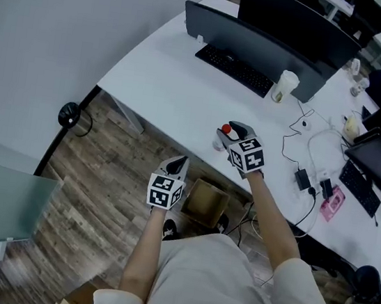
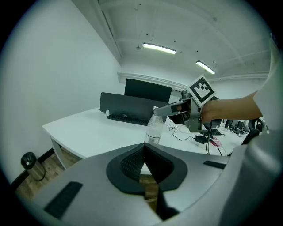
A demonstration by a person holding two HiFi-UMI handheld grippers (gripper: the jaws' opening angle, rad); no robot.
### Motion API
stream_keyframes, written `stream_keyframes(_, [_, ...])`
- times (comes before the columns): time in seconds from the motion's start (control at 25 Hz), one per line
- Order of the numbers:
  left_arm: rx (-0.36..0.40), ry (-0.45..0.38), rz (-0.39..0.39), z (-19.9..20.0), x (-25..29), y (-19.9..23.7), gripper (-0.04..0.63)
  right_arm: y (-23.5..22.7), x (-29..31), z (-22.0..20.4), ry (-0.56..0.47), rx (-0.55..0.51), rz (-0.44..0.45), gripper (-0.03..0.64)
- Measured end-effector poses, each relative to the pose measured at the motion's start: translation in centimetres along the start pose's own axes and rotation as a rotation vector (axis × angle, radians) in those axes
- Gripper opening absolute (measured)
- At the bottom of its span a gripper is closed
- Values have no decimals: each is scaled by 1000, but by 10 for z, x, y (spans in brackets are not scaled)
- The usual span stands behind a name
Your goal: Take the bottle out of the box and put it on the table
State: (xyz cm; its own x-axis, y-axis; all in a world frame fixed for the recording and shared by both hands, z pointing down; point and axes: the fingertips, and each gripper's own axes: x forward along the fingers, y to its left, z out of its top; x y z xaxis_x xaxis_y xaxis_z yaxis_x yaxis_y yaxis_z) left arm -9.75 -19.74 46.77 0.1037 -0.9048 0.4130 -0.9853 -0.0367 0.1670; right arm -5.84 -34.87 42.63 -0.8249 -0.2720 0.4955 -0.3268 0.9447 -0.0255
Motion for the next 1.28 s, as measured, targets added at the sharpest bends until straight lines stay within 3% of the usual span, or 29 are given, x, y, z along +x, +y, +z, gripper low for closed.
stream_keyframes(0.48, [43, -43, -46, 8, -33, 12, 15, 39, -37, -43, -2, 108, -94, 225])
stream_keyframes(0.96, [89, -25, -198, -5, -49, -10, 14, 104, -83, -103, -36, 315, -234, 222])
stream_keyframes(1.28, [86, -19, -258, -23, -71, -21, 15, 146, -100, -134, -36, 378, -285, 222])
